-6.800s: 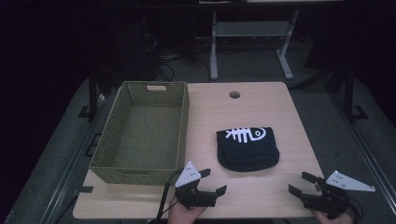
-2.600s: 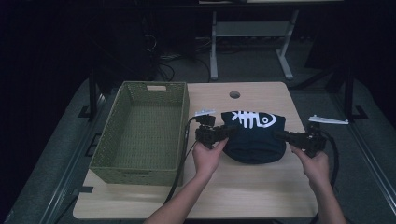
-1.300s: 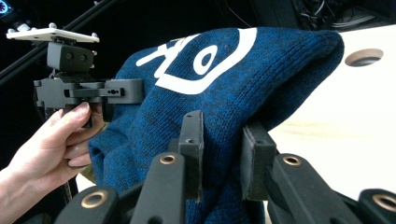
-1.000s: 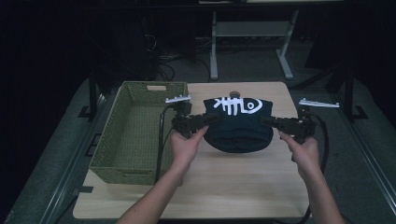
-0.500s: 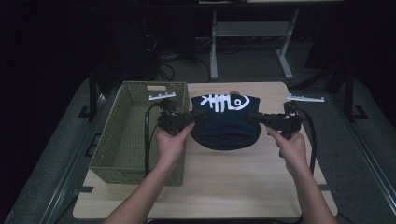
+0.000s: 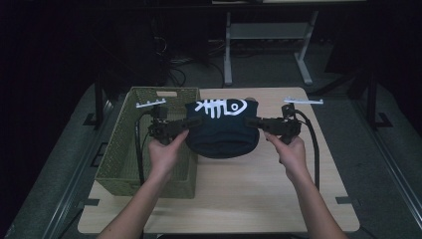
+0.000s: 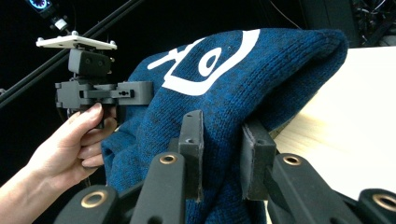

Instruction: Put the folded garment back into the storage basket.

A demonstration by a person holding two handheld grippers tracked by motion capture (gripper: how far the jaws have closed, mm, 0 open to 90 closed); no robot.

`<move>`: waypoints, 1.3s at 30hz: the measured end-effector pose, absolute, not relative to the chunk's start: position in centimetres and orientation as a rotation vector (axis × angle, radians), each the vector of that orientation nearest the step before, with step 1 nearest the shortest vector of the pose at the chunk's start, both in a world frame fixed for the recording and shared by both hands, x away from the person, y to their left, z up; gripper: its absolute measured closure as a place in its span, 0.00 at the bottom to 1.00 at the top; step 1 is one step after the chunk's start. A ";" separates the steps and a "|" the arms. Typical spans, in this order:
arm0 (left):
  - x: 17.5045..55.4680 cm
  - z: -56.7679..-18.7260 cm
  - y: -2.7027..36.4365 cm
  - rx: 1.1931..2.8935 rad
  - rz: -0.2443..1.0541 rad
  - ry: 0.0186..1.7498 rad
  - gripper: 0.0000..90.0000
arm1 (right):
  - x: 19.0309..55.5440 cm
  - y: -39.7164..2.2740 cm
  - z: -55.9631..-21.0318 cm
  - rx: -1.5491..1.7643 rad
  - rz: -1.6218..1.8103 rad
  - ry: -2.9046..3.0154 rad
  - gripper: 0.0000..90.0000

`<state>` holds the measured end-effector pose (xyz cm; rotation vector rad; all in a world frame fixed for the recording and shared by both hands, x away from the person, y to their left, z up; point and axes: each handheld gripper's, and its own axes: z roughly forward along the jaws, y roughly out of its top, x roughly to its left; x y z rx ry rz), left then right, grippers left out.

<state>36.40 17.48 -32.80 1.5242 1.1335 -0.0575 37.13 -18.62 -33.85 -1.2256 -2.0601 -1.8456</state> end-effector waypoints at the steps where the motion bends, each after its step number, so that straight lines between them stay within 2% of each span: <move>1: 36.4 -32.8 17.8 1.522 -0.052 1.137 0.71 | 37.2 -18.3 -33.9 -1.225 -1.840 -2.059 0.81; 39: 35.5 -32.6 27.0 1.425 -0.022 1.230 0.70 | 39.5 -8.5 -33.4 -1.137 -1.810 -2.082 0.81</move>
